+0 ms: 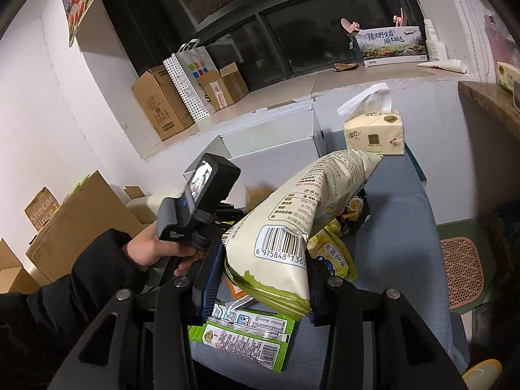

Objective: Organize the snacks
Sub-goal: 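Carry the chip bag to the box while left grasps a yellow cartoon bag, then release both bags into the white box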

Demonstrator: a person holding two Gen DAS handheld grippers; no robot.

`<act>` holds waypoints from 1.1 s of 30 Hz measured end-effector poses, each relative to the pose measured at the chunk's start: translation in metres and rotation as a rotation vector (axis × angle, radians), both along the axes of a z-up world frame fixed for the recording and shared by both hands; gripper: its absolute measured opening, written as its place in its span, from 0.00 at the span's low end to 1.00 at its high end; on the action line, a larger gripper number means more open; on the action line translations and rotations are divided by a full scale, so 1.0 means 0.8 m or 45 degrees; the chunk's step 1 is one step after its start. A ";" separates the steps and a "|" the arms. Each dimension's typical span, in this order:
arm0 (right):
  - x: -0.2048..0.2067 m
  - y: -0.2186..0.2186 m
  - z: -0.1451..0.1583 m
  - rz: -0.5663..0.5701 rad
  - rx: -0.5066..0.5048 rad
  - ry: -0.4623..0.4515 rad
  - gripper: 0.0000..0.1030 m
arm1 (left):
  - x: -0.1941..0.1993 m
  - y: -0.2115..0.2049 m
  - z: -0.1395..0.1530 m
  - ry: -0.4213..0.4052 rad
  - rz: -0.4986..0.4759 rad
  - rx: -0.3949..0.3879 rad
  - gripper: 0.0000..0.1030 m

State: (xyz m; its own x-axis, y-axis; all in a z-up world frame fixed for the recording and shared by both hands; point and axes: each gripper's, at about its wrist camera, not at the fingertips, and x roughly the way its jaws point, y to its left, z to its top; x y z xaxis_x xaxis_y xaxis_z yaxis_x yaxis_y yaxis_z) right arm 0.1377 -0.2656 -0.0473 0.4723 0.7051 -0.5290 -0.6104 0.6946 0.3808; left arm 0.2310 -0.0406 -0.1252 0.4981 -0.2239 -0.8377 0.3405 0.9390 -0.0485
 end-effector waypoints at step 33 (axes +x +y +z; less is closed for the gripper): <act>0.213 0.240 0.073 0.209 -0.351 -0.280 0.44 | 0.043 0.180 0.164 -0.462 0.512 -0.030 0.28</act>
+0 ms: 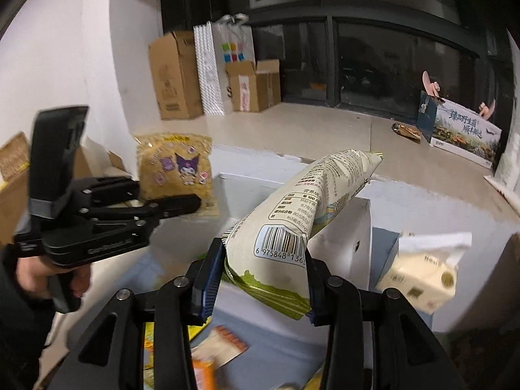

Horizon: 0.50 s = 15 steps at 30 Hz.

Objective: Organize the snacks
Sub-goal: 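Release both bags into the white box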

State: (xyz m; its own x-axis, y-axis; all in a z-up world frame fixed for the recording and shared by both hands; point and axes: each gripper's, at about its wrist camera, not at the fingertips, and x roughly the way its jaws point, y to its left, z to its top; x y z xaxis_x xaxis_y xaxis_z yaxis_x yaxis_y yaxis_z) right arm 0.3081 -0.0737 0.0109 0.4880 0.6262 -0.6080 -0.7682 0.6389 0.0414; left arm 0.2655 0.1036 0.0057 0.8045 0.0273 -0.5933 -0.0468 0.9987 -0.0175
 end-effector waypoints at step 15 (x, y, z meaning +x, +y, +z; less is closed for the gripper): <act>0.020 -0.017 -0.008 -0.127 0.029 0.008 1.00 | 0.000 0.019 -0.019 0.059 0.094 0.005 1.00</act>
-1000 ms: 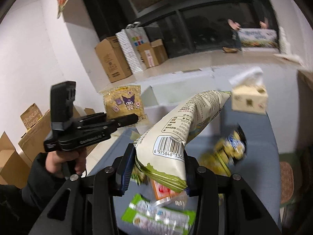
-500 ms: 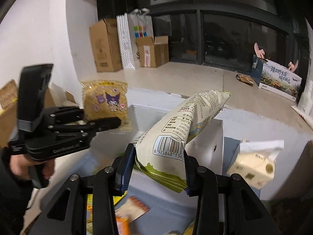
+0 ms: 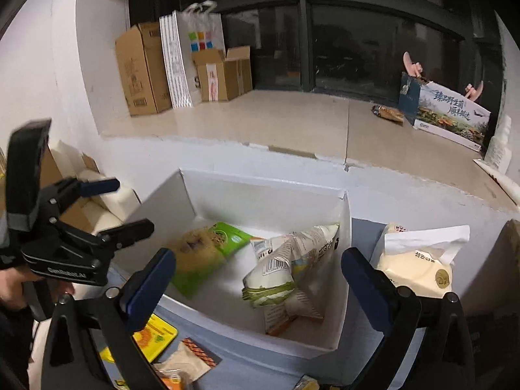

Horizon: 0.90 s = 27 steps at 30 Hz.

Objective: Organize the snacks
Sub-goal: 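Release both bags into the white box, then grasp the yellow-blue chip bag with the right gripper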

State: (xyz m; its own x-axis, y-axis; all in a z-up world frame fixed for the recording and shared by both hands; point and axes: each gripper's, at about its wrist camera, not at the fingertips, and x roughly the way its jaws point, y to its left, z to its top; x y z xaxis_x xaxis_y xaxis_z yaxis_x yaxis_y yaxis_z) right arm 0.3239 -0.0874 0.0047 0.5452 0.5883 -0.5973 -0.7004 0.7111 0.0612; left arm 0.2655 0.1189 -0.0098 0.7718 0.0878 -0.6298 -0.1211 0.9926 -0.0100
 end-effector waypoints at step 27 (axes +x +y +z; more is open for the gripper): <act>-0.263 -0.182 -0.018 -0.060 0.337 -0.050 1.00 | -0.286 -0.088 -0.009 -0.212 -0.121 -0.285 1.00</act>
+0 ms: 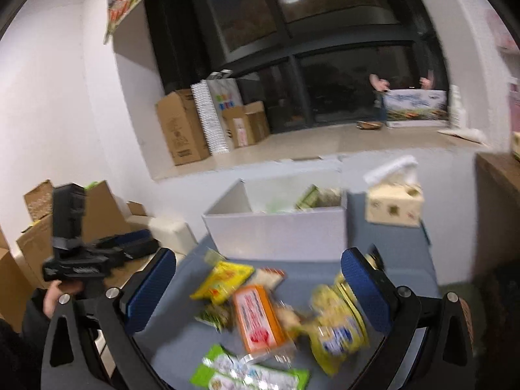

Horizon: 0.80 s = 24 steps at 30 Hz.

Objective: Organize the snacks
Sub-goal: 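Grasp the yellow-blue chip bag with the right gripper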

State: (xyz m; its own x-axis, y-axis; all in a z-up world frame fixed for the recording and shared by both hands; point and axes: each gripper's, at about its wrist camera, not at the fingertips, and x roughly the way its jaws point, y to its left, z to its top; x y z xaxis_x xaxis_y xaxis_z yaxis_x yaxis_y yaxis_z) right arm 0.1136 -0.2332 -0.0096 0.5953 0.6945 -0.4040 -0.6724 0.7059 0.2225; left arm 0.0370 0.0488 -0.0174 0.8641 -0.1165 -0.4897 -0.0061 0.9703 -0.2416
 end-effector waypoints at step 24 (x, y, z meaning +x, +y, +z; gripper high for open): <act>0.031 -0.043 -0.091 -0.146 -0.177 0.263 1.00 | -0.024 -0.032 -0.020 0.078 -0.032 0.085 1.00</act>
